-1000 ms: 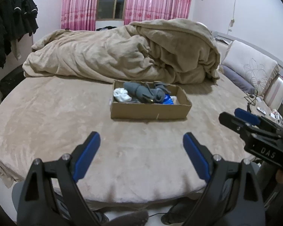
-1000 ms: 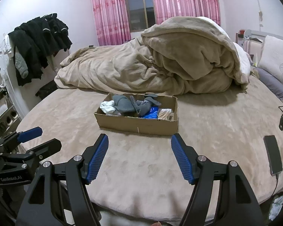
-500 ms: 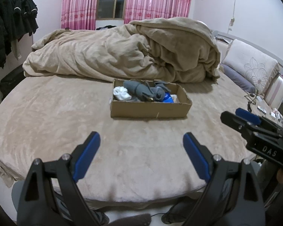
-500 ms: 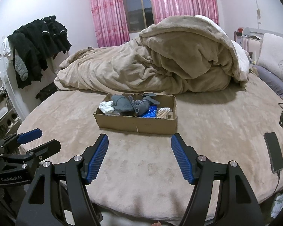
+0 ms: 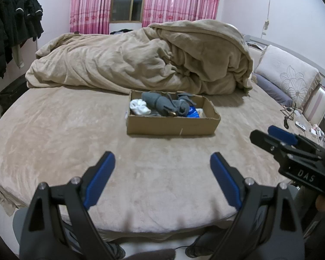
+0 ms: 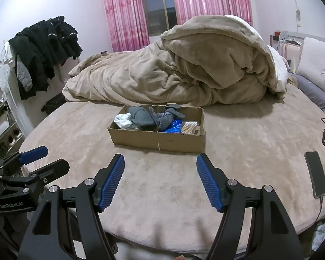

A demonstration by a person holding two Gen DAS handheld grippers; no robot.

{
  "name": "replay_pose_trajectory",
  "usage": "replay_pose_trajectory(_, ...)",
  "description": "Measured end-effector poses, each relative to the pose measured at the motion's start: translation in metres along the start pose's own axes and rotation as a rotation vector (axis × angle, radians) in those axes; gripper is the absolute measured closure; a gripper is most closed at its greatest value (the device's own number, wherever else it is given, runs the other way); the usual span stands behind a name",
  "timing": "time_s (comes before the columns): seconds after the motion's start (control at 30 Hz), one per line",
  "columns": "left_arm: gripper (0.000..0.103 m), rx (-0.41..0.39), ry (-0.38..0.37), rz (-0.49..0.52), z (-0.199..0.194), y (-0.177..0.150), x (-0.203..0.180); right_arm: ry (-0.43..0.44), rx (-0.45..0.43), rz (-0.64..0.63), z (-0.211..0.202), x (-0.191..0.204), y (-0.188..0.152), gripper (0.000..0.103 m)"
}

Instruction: Organize objects

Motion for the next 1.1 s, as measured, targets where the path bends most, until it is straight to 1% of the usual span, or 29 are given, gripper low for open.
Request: replay_pose_trajectory(1.1,0.012,-0.005,-0.001,0.003,0.0022,-0.0002,-0.0004,0.001,0.001,0.000,0.0010,0.0018,-0.0009,0.031)
Point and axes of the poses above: each gripper's, at about its wrist camera, not at the fingertips, and z roughly the way its jaws point, x to its left, y to its top, the point moved 3 cm from there along z, roughly the way its jaws point, and after that the axes turned 15 degrees about -x, right-handed, at the moved point
